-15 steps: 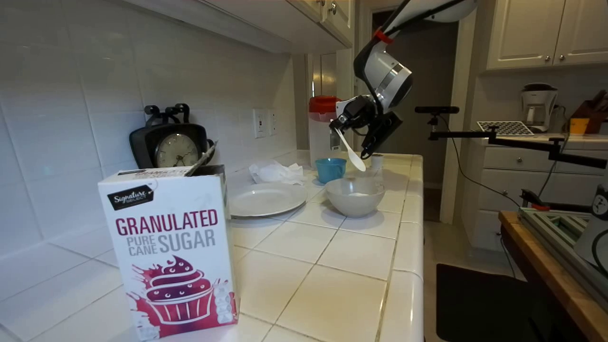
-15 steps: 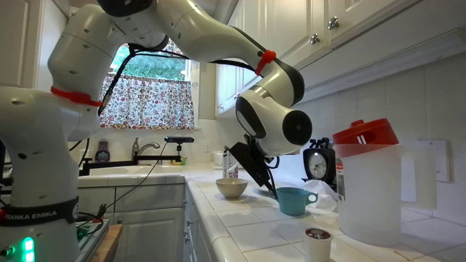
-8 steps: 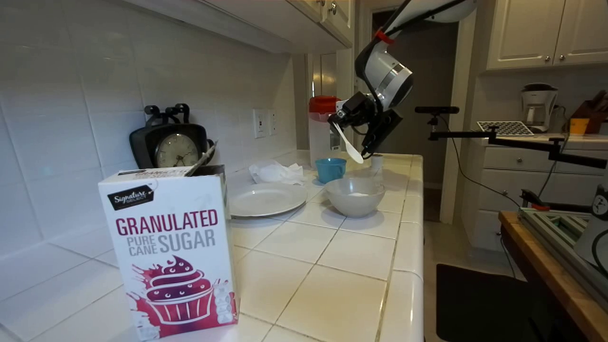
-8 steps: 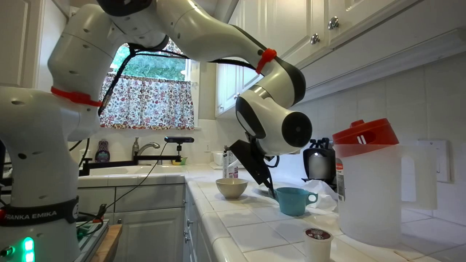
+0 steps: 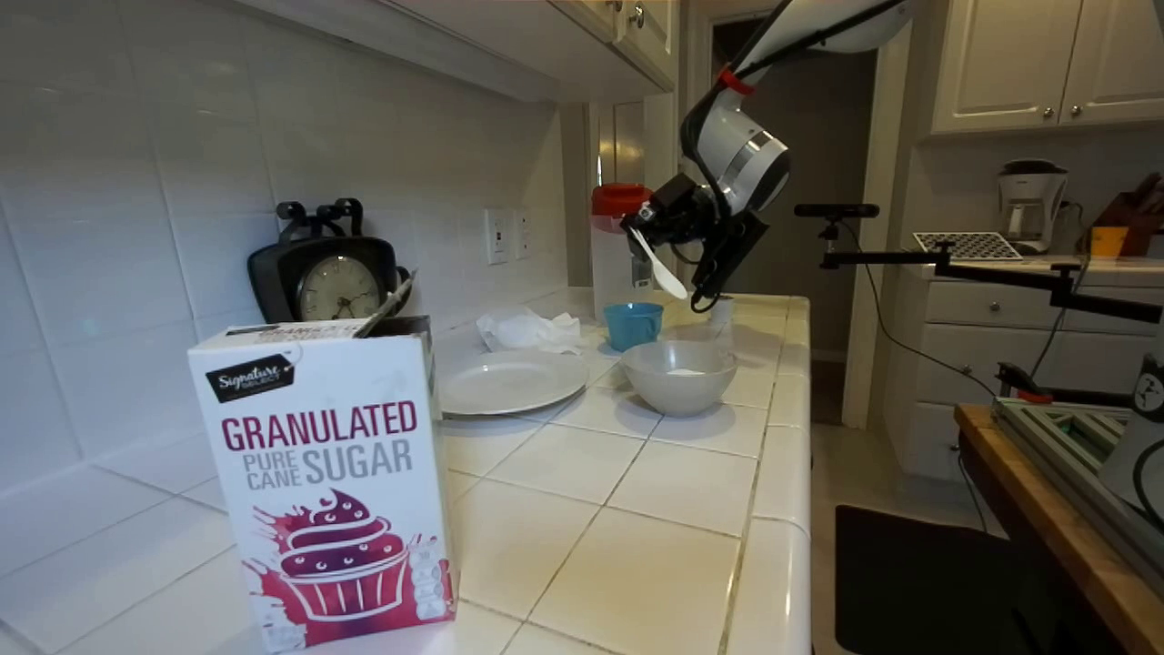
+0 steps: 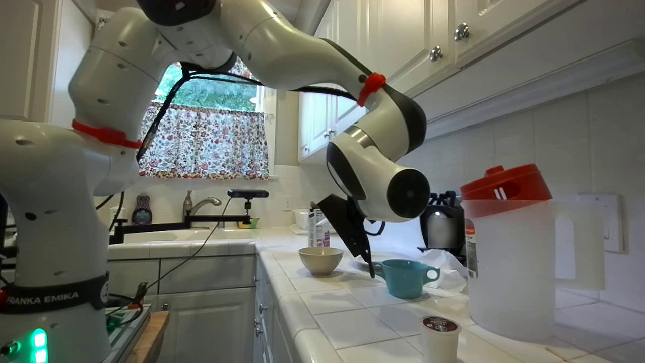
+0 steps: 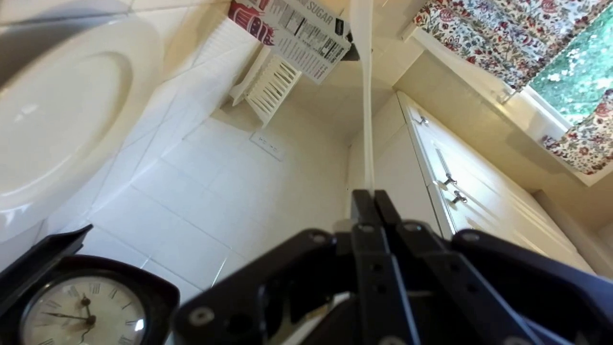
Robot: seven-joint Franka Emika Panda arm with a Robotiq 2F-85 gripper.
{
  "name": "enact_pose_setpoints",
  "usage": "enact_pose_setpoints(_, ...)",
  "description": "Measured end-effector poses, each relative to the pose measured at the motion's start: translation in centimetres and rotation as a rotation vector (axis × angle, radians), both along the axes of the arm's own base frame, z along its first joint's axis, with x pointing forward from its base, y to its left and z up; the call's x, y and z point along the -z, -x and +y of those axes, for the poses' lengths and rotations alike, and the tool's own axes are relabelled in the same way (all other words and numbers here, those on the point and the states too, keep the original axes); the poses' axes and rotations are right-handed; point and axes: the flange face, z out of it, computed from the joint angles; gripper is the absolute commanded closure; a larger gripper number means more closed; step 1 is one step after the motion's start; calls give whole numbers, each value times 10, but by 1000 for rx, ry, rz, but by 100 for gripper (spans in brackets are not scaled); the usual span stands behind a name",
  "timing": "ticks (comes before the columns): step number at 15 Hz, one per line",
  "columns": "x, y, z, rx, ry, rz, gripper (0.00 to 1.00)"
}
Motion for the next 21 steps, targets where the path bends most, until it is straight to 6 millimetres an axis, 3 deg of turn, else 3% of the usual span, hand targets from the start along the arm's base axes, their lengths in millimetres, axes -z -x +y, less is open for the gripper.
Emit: enact_pose_setpoints(21, 16, 20, -20, 90, -208, 35, 99)
